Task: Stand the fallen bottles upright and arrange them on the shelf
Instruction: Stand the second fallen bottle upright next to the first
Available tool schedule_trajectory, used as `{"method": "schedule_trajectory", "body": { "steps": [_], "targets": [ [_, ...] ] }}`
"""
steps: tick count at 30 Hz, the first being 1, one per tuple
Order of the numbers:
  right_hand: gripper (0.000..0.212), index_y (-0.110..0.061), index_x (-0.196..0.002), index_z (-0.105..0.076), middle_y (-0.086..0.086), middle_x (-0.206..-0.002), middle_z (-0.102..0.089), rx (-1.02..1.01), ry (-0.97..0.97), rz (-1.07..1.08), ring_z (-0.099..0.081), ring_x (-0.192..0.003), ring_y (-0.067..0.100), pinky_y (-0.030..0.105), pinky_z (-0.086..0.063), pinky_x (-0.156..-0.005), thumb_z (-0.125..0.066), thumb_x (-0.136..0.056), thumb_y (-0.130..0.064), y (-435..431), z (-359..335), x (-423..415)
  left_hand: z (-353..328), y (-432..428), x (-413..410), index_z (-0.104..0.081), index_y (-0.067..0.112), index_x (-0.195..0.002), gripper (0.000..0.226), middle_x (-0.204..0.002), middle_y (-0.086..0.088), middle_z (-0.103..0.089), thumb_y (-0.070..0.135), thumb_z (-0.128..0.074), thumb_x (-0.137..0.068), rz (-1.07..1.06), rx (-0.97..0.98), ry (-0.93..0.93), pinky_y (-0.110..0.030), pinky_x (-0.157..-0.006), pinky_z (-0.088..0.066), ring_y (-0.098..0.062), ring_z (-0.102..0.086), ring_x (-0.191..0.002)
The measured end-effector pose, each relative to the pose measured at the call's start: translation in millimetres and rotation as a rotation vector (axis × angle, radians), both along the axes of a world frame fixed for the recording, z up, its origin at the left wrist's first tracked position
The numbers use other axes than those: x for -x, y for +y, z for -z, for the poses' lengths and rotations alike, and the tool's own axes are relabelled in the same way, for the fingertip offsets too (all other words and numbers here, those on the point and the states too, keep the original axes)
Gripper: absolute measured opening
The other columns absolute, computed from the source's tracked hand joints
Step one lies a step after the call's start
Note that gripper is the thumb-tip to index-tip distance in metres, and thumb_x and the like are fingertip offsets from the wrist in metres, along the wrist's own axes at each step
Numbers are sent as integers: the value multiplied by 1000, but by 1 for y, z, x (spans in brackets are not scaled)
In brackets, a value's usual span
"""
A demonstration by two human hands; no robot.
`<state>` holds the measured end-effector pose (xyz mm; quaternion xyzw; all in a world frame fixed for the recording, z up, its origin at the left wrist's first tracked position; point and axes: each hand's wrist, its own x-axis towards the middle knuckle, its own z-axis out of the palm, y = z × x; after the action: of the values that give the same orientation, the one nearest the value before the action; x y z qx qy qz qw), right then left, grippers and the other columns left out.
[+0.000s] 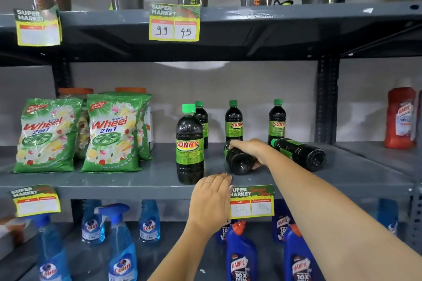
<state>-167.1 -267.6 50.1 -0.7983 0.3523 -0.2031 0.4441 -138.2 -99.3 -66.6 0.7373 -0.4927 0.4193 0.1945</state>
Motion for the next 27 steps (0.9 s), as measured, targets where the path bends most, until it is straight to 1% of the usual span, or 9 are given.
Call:
{"method": "schedule_trajectory", "body": {
  "steps": [2,4,7,10,14,21,23,25,27],
  "targets": [
    [51,-9,-93,-61,11,-92,-67,16,-103,70,-66,-80,27,30,-52,-54,-73,-68,-53,-4,4,0,1,-2,-2,-70,15,-109,39,-105,2,-72,29,-37,-93,-14,8,-12,-28,-84,-44,-16,-66,-94],
    [57,-9,-94,-61,9,-96,-66,159,-125,155,-64,-89,29,32,-50,-63,-69,-70,-60,-9,8,0,3,-4,-4,-70,14,-109,39,-105,1,-72,29,-37,-94,-11,19,-23,-27,-85,-40,-17,-66,-93],
    [56,-15,-91,-67,6,-92,-69,317,-185,216,-65,-91,29,34,-51,-71,-68,-68,-67,-16,11,-1,5,-4,-5,-69,14,-110,40,-105,1,-71,29,-36,-93,-21,14,-30,-30,-82,-49,-17,-66,-93],
    [53,-19,-97,-63,3,-94,-69,393,-280,179,-66,-89,25,36,-53,-74,-75,-67,-61,-19,17,-2,4,-3,-5,-68,15,-110,40,-105,1,-71,30,-36,-93,-36,8,-25,-31,-79,-51,-17,-66,-92],
    [70,-22,-114,-48,-1,-110,-64,466,-304,116,-62,-100,22,41,-52,-84,-84,-62,-52,-19,29,-5,4,-4,-4,-68,15,-111,40,-106,1,-71,30,-35,-94,-37,10,-34,-31,-78,-51,-17,-66,-91],
    [88,-28,-133,-36,-1,-119,-63,304,-345,-19,-61,-108,20,44,-50,-94,-83,-63,-52,-30,37,-7,7,-3,-6,-68,16,-112,37,-109,2,-70,29,-38,-95,-12,21,-58,-28,-84,-42,-16,-65,-96],
    [80,-26,-136,-37,0,-121,-62,142,-380,-94,-60,-108,18,39,-47,-96,-82,-71,-38,-36,37,-7,7,-3,-6,-68,16,-111,37,-108,2,-71,28,-38,-94,5,27,-50,-27,-84,-41,-16,-65,-95],
    [65,-19,-132,-48,2,-123,-65,59,-375,-143,-61,-109,18,35,-47,-97,-80,-75,-26,-42,39,-8,5,-3,-5,-69,15,-109,37,-107,2,-71,27,-38,-93,5,40,-43,-28,-82,-44,-16,-66,-94],
    [61,-18,-126,-57,1,-120,-67,102,-345,-139,-63,-111,18,37,-48,-99,-82,-72,-31,-44,42,-9,4,-3,-4,-70,15,-108,37,-106,1,-71,27,-38,-93,2,41,-36,-29,-81,-48,-16,-66,-93]
  ]
}}
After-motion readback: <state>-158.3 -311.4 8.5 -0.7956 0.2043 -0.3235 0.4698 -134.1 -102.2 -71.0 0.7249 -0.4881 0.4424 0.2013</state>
